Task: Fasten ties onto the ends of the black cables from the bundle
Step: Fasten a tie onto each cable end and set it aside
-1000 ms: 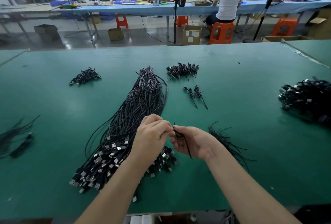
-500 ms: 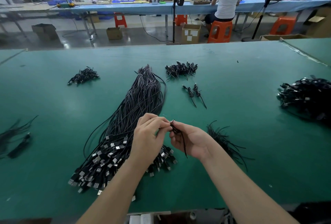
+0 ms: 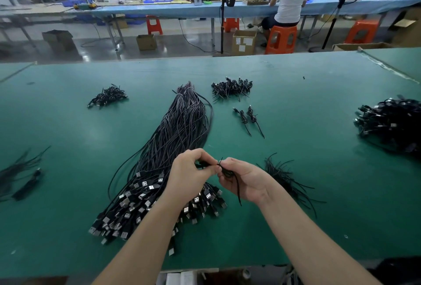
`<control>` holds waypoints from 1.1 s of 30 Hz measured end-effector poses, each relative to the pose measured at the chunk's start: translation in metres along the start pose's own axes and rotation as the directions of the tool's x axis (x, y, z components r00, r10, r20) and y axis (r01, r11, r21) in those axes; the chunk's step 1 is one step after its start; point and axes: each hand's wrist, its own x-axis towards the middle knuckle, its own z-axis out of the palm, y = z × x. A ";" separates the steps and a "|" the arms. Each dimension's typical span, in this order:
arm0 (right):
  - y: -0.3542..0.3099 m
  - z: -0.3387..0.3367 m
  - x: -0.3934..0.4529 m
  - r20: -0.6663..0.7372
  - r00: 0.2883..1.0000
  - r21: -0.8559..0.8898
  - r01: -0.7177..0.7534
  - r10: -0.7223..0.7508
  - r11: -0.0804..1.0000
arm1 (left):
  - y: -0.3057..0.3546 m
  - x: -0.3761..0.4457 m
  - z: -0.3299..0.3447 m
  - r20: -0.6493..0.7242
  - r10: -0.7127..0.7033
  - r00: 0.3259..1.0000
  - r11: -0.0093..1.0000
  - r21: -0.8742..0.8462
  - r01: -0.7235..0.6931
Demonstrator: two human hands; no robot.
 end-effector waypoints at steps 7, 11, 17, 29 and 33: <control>0.001 0.002 -0.003 -0.036 0.999 -0.065 0.031 -0.033 0.997 | 0.000 0.001 0.006 -0.145 0.153 0.978 0.973 0.193 -0.124; 0.001 0.008 -0.001 -0.074 0.988 -0.034 0.132 -0.134 0.991 | -0.006 -0.001 0.016 -0.293 0.273 0.917 0.913 0.378 -0.151; 0.005 0.016 0.004 -0.108 0.968 0.082 0.234 -0.225 0.969 | -0.005 -0.013 0.037 -0.424 0.252 0.870 0.952 0.272 -0.143; 0.009 0.011 0.004 -0.088 0.973 0.207 0.227 -0.213 0.952 | 0.000 -0.008 0.024 -0.269 0.072 0.960 0.997 0.017 -0.070; 0.002 0.006 -0.003 -0.008 0.984 -0.001 0.179 -0.179 0.984 | -0.006 -0.001 0.010 -0.090 -0.011 0.996 1.000 -0.029 0.008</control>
